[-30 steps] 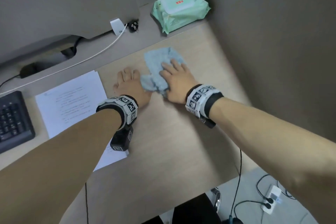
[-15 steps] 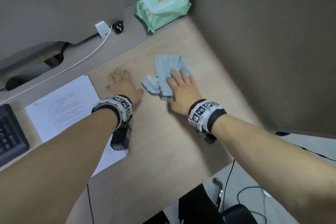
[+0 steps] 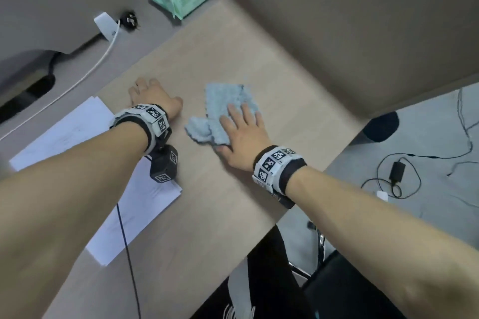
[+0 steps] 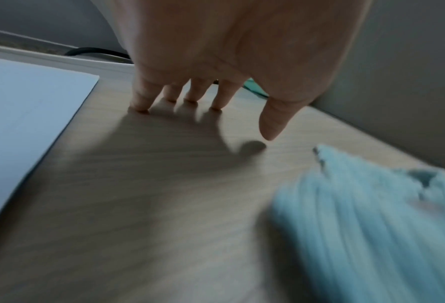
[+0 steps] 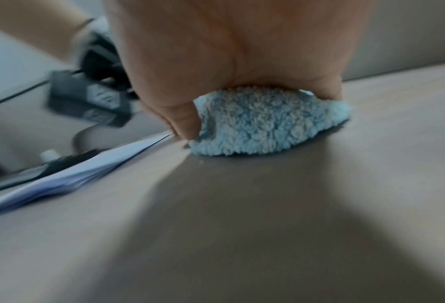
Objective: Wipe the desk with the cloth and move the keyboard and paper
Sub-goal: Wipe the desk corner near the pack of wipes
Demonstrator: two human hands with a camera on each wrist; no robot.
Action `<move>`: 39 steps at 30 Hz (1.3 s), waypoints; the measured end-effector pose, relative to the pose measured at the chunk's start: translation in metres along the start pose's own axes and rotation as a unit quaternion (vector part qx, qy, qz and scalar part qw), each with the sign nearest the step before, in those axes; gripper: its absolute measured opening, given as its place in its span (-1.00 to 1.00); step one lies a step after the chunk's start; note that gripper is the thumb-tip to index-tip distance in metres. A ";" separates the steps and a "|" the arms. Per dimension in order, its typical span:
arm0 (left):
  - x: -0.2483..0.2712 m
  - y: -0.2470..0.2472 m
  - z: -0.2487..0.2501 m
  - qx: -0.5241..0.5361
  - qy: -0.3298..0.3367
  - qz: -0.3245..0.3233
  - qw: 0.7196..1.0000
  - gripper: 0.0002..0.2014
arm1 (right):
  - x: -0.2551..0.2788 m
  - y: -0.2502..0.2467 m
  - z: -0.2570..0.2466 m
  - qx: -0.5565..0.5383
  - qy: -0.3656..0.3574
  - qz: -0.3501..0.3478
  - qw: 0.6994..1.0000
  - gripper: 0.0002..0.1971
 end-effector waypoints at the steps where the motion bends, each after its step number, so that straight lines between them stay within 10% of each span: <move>1: 0.000 0.000 -0.002 0.021 0.001 0.006 1.000 -0.29 | 0.015 0.006 -0.005 0.004 -0.026 -0.001 1.000 -0.27; 11: 0.051 0.023 0.011 0.064 0.126 0.021 0.990 -0.34 | 0.063 0.004 0.087 0.011 0.320 0.071 0.945 -0.32; 16: 0.065 0.026 0.028 0.043 0.119 -0.036 0.991 -0.20 | 0.061 0.018 0.028 -0.014 0.120 0.060 0.991 -0.31; 29: 0.077 0.021 0.048 -0.027 0.089 -0.044 0.995 -0.07 | 0.082 0.001 0.160 0.005 0.347 0.084 0.934 -0.35; 39: 0.075 0.015 0.051 -0.029 0.060 -0.037 0.997 -0.08 | -0.024 -0.029 0.159 0.013 0.217 0.088 0.972 -0.30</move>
Point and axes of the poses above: each hand's wrist, its own x-axis away from the middle knuckle, its own y-axis out of the palm, z = x × y, the point moved 2 cm from there along -x, towards the middle knuckle, and after that the axes turned 11 degrees about z, right-handed, at the moved point
